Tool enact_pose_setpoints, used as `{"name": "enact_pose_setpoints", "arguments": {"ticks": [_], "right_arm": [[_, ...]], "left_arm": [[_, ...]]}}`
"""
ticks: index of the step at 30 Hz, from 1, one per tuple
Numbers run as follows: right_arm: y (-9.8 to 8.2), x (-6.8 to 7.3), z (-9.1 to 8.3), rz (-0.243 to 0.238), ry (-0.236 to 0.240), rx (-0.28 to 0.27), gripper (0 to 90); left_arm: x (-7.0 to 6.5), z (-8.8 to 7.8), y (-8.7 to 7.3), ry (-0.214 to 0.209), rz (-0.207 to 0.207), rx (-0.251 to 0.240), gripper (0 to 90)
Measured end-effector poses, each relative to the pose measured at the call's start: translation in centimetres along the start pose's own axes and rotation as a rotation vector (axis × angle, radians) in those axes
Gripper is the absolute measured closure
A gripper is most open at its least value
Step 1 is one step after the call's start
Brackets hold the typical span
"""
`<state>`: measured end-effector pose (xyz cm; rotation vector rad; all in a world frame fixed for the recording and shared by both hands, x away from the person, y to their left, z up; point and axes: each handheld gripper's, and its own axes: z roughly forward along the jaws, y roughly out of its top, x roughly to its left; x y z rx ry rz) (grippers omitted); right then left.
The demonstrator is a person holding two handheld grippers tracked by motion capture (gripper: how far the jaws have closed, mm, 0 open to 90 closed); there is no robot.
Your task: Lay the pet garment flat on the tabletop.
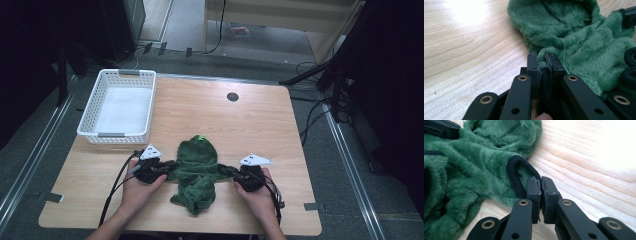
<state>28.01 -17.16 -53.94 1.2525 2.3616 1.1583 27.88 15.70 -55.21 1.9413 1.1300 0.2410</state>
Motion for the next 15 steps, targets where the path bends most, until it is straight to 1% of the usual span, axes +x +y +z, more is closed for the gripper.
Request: {"name": "enact_pose_setpoints", "arguments": {"ticks": [1,2,3,4,5,7,8,9,10,11,13,14,15], "right_arm": [[0.0,0.1,0.1,-0.001,-0.002,-0.001,86.2],[0.0,0.3,0.3,-0.007,0.007,-0.001,85.3],[0.1,0.5,0.3,-0.023,0.021,-0.007,84.1],[0.1,0.7,0.2,-0.037,0.028,-0.023,80.9],[0.2,0.8,0.0,-0.047,0.031,-0.042,74.5],[0.5,0.9,-0.5,-0.032,0.026,-0.084,62.7],[0.7,0.8,-0.9,-0.017,0.032,-0.108,58.6],[0.9,0.6,-1.2,0.002,0.046,-0.139,55.6],[1.1,0.6,-1.6,0.018,0.064,-0.168,51.8],[1.4,0.7,-1.9,0.009,0.075,-0.196,50.2],[1.9,1.4,-2.3,-0.022,0.095,-0.242,51.1],[2.2,1.9,-2.3,-0.039,0.108,-0.265,54.0],[2.5,2.3,-2.0,-0.050,0.131,-0.278,55.7]], "left_arm": [[0.0,0.0,0.0,-0.001,-0.004,-0.009,81.1],[0.1,-0.1,0.0,-0.020,-0.013,-0.017,78.0],[0.3,-0.2,0.1,-0.050,-0.021,-0.022,73.2],[0.3,-0.2,0.1,-0.050,-0.021,-0.022,68.2],[0.5,-0.5,0.1,-0.075,-0.040,-0.041,62.0],[0.7,-0.8,0.3,-0.071,-0.049,-0.059,55.4],[0.8,-1.0,0.4,-0.076,-0.058,-0.069,54.0],[0.8,-1.1,0.5,-0.083,-0.064,-0.082,53.7],[0.7,-1.4,0.6,-0.089,-0.057,-0.096,54.7],[0.5,-1.7,0.8,-0.095,-0.052,-0.116,56.0],[0.2,-2.2,1.2,-0.111,-0.037,-0.143,58.8],[0.0,-2.2,1.3,-0.110,-0.032,-0.149,60.0],[0.0,-2.2,1.3,-0.110,-0.032,-0.149,60.9]]}}
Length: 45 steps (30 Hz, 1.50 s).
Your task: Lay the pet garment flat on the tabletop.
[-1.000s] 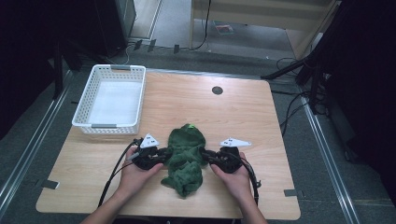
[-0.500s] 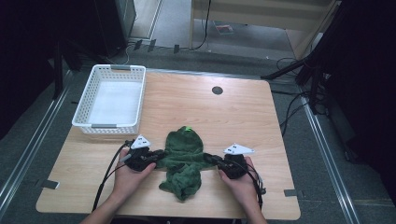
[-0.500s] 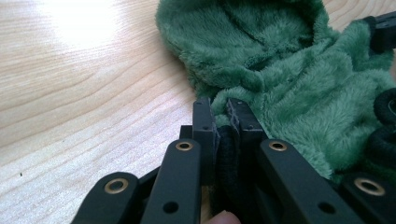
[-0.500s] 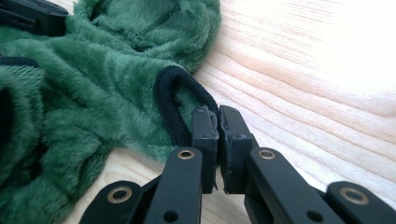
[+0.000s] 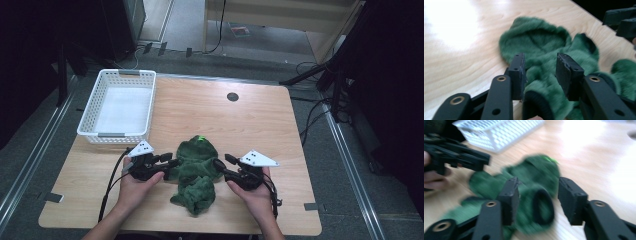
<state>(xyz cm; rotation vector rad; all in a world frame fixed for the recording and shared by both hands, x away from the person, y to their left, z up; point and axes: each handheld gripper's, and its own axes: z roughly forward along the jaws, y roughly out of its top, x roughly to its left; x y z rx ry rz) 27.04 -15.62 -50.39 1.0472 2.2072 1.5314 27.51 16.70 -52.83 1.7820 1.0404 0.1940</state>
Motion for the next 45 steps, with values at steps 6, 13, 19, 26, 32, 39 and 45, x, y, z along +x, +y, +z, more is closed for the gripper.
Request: {"name": "enact_pose_setpoints", "arguments": {"ticks": [6,13,19,26,32,39,45], "right_arm": [[-0.1,1.2,3.7,-0.051,-0.012,0.113,61.2],[-1.9,1.2,3.2,-0.014,-0.003,0.259,66.7],[-2.8,1.0,2.9,0.021,0.027,0.337,78.2],[-3.0,0.8,3.1,0.071,0.028,0.359,81.0],[-3.0,1.0,3.9,0.067,-0.026,0.320,80.8],[-2.2,-1.0,5.5,0.092,-0.097,0.261,81.2],[-0.8,-2.9,7.3,0.143,-0.138,0.250,78.1]], "left_arm": [[-1.3,1.9,-0.8,0.004,0.058,0.116,60.8],[-0.7,2.3,-1.3,0.024,0.047,0.164,60.1],[-1.0,2.3,-1.0,0.040,0.058,0.140,57.7],[-1.2,2.2,-0.7,0.029,0.066,0.102,58.6],[-1.9,3.9,-0.3,0.052,0.114,0.147,61.5],[-0.8,6.8,1.2,0.151,0.098,0.171,64.6],[0.7,9.1,3.4,0.225,0.106,0.172,63.3]]}}
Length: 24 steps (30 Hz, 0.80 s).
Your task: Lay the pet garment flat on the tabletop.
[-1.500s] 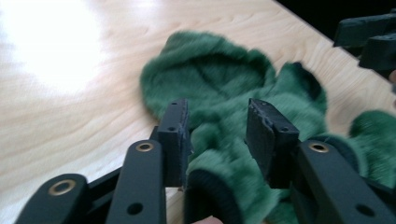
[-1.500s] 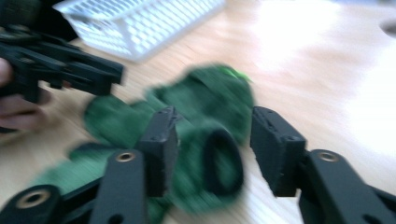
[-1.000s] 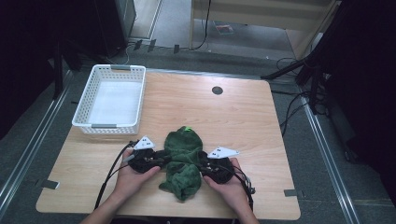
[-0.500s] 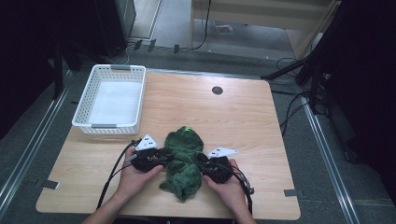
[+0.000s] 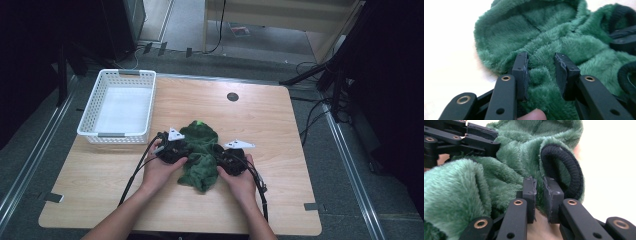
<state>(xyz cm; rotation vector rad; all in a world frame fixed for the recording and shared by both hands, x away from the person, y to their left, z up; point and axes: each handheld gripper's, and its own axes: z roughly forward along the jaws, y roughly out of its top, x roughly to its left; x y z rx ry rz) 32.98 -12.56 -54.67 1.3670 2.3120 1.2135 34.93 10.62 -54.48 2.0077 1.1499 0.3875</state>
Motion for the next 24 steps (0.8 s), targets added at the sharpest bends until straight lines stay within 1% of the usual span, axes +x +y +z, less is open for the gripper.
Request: {"name": "enact_pose_setpoints", "arguments": {"ticks": [2,3,4,5,6,7,8,9,10,11,12,13,14,15,16,17,18,19,20,21,22,23,24], "right_arm": [[0.6,-0.2,-0.1,0.040,-0.015,-0.009,71.3],[0.9,-0.1,-0.6,0.055,-0.017,-0.039,68.2],[1.2,0.0,-1.4,0.071,-0.012,-0.082,67.2],[1.5,0.1,-2.4,0.071,0.000,-0.129,66.4],[1.7,0.4,-3.3,0.064,0.022,-0.169,65.2],[2.0,0.7,-4.0,0.061,0.044,-0.188,63.8],[2.1,1.1,-4.4,0.061,0.067,-0.175,60.1],[2.1,1.4,-4.5,0.066,0.086,-0.149,55.3],[1.9,1.7,-4.4,0.064,0.112,-0.122,51.4],[1.5,2.1,-4.2,0.069,0.138,-0.087,47.8],[1.1,2.4,-3.9,0.077,0.159,-0.051,44.8],[0.7,2.6,-3.6,0.087,0.179,-0.021,47.9],[0.2,2.9,-3.6,0.093,0.196,-0.014,56.1],[0.2,2.9,-3.6,0.093,0.196,-0.014,56.1],[-0.6,3.5,-3.8,0.054,0.226,-0.033,60.3],[-0.6,3.5,-3.8,0.054,0.226,-0.033,60.3],[-0.7,3.8,-3.9,0.023,0.240,-0.036,59.4],[-1.0,4.5,-4.5,-0.075,0.277,-0.043,53.8],[-1.0,4.5,-4.5,-0.075,0.277,-0.043,53.8],[-1.2,4.5,-5.3,-0.119,0.275,-0.063,50.9],[-1.2,4.5,-5.3,-0.119,0.275,-0.063,50.9],[-1.4,4.1,-5.7,-0.110,0.272,-0.077,50.7],[-1.9,3.1,-6.3,-0.076,0.238,-0.093,51.1]], "left_arm": [[0.6,-0.4,0.3,-0.031,-0.034,-0.038,59.1],[0.7,-1.0,0.3,-0.045,-0.053,-0.065,55.9],[0.8,-1.8,0.1,-0.058,-0.070,-0.095,54.7],[0.8,-1.8,0.1,-0.058,-0.070,-0.095,54.0],[0.7,-3.4,-0.4,-0.094,-0.072,-0.142,53.5],[0.7,-3.4,-0.4,-0.094,-0.072,-0.142,53.4],[0.1,-4.5,-0.9,-0.147,-0.066,-0.158,53.3],[-0.2,-4.9,-1.2,-0.190,-0.074,-0.163,53.0],[-0.6,-5.2,-1.4,-0.227,-0.079,-0.166,52.5],[-1.0,-5.4,-1.5,-0.252,-0.075,-0.167,51.5],[-1.5,-5.3,-1.7,-0.260,-0.064,-0.155,50.3],[-1.8,-5.0,-1.8,-0.253,-0.052,-0.130,48.9],[-2.1,-4.5,-2.0,-0.244,-0.043,-0.096,48.9],[-2.1,-4.5,-2.0,-0.244,-0.043,-0.096,53.6],[-2.2,-4.1,-2.5,-0.214,-0.032,-0.041,65.7],[-2.2,-4.1,-2.5,-0.214,-0.032,-0.041,72.2],[-2.1,-4.2,-2.6,-0.209,-0.032,-0.039,72.2],[-1.7,-5.0,-2.7,-0.216,-0.039,-0.055,81.8],[-1.7,-5.0,-2.7,-0.216,-0.039,-0.055,82.5],[-1.0,-6.0,-2.8,-0.233,-0.053,-0.075,82.6],[-1.0,-6.0,-2.8,-0.233,-0.053,-0.075,82.7],[-0.5,-6.6,-3.0,-0.237,-0.065,-0.088,82.7],[-0.2,-6.9,-3.2,-0.237,-0.070,-0.091,82.5]]}}
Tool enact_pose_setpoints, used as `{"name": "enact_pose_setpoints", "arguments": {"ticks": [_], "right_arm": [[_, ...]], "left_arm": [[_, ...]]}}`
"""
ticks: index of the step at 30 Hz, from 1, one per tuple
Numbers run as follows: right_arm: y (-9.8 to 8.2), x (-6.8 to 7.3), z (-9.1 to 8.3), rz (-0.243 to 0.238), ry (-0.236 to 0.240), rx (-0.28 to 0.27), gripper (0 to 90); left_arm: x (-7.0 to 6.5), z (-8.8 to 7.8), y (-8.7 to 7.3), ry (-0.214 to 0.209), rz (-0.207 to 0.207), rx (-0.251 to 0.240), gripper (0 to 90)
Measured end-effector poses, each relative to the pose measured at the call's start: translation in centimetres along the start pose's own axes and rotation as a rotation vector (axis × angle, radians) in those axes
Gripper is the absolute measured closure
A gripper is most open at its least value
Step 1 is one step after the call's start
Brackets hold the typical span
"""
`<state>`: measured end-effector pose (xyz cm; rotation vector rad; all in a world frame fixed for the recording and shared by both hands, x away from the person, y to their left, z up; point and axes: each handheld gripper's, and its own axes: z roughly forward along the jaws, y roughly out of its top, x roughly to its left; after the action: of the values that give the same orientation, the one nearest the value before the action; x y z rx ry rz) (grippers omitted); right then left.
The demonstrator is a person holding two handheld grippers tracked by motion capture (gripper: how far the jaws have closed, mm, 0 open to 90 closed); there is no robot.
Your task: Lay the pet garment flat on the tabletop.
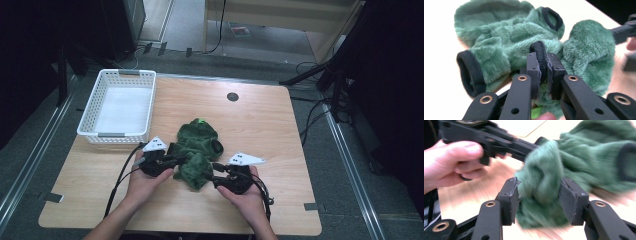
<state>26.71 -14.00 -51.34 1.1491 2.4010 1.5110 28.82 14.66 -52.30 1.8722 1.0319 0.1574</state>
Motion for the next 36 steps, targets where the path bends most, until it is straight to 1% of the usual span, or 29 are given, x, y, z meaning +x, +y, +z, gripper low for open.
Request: {"name": "enact_pose_setpoints", "arguments": {"ticks": [1,2,4,5,6,7,9,10,11,12,13,15,16,17,18,19,20,21,22,24,25,26,27,28,31,32,33,34,36], "right_arm": [[-0.3,-0.5,-0.2,0.024,-0.011,-0.002,51.7],[-0.3,-0.5,-0.2,0.024,-0.011,-0.002,51.7],[-0.9,-1.2,-0.1,0.063,-0.022,0.009,52.4],[-0.8,-1.0,0.5,0.076,-0.028,0.015,52.8],[-0.8,-0.9,0.9,0.076,-0.031,0.015,52.7],[-0.7,-0.5,1.5,0.081,-0.029,0.020,52.2],[-0.5,0.3,3.0,0.068,-0.015,0.058,53.2],[-0.5,0.7,3.9,0.057,-0.011,0.086,55.9],[-0.6,1.0,4.6,0.053,-0.010,0.121,61.7],[-0.6,1.0,4.6,0.053,-0.010,0.121,61.7],[-0.8,1.3,5.4,0.024,-0.044,0.147,81.7],[-0.5,1.0,5.2,0.028,-0.056,0.128,85.6],[-0.3,0.7,4.7,0.043,-0.077,0.111,86.3],[-0.1,0.4,4.3,0.051,-0.092,0.089,86.8],[0.0,0.1,3.9,0.050,-0.109,0.077,87.4],[0.0,-0.1,3.6,0.037,-0.138,0.066,87.8],[0.1,-0.3,3.3,0.026,-0.165,0.061,88.0],[0.0,-0.4,3.1,0.011,-0.222,0.060,88.0],[0.0,-0.6,2.7,0.009,-0.248,0.049,87.9],[-0.1,-1.4,2.0,0.055,-0.206,0.018,87.5],[-0.1,-1.4,2.0,0.055,-0.206,0.018,87.5],[-0.1,-1.5,1.4,0.056,-0.159,-0.015,87.3],[-0.1,-1.3,1.4,0.047,-0.143,-0.022,87.1],[0.0,-1.0,1.3,0.035,-0.128,-0.026,87.1],[0.3,0.3,1.7,0.006,-0.076,-0.027,87.0],[0.3,0.7,2.0,-0.008,-0.054,-0.028,87.0],[0.4,1.1,2.2,-0.021,-0.040,-0.023,86.9],[0.4,1.5,2.4,-0.039,-0.030,-0.018,86.8],[0.4,2.1,2.7,-0.067,-0.025,-0.013,86.7]], "left_arm": [[0.6,-0.8,-0.6,0.009,-0.012,-0.001,82.4],[0.6,-0.8,-0.6,0.009,-0.012,-0.001,82.3],[1.2,-1.5,-1.5,-0.017,-0.041,-0.007,81.8],[1.5,-1.8,-2.3,-0.040,-0.071,-0.018,80.8],[1.5,-1.8,-2.3,-0.040,-0.071,-0.018,80.3],[1.8,-1.9,-2.9,-0.038,-0.090,-0.020,79.6],[1.9,-2.1,-3.1,-0.034,-0.094,-0.024,78.7],[1.9,-2.2,-3.2,-0.031,-0.092,-0.026,78.4],[1.9,-2.2,-3.2,-0.031,-0.092,-0.026,78.6],[1.9,-2.3,-3.3,-0.022,-0.086,-0.033,78.6],[1.9,-2.6,-3.3,-0.024,-0.085,-0.041,79.9],[2.1,-2.9,-3.3,-0.033,-0.088,-0.041,81.0],[2.4,-3.4,-3.4,-0.051,-0.087,-0.040,81.1],[2.4,-3.4,-3.4,-0.051,-0.087,-0.040,81.1],[2.6,-3.8,-3.4,-0.068,-0.079,-0.031,81.1],[2.6,-3.8,-3.4,-0.068,-0.079,-0.031,81.1],[2.4,-4.0,-3.4,-0.002,-0.041,-0.008,85.2],[2.5,-4.1,-3.4,0.051,-0.027,0.005,83.7],[2.8,-4.2,-3.4,0.068,-0.039,0.011,81.5],[3.2,-4.6,-3.3,0.072,-0.083,-0.014,75.5],[3.2,-4.6,-3.3,0.072,-0.083,-0.014,71.2],[2.8,-4.9,-2.7,0.038,-0.105,-0.057,65.5],[2.8,-4.9,-2.7,0.038,-0.105,-0.057,62.5],[1.5,-4.8,-1.8,-0.019,-0.083,-0.092,58.2],[-1.1,-4.2,-0.3,-0.065,-0.018,-0.115,42.8],[-1.9,-4.1,0.0,-0.066,-0.004,-0.120,36.7],[-2.5,-3.9,0.3,-0.056,0.013,-0.122,28.5],[-3.0,-3.6,0.4,-0.038,0.032,-0.111,23.7],[-3.2,-2.9,0.2,0.040,0.059,-0.060,22.6]]}}
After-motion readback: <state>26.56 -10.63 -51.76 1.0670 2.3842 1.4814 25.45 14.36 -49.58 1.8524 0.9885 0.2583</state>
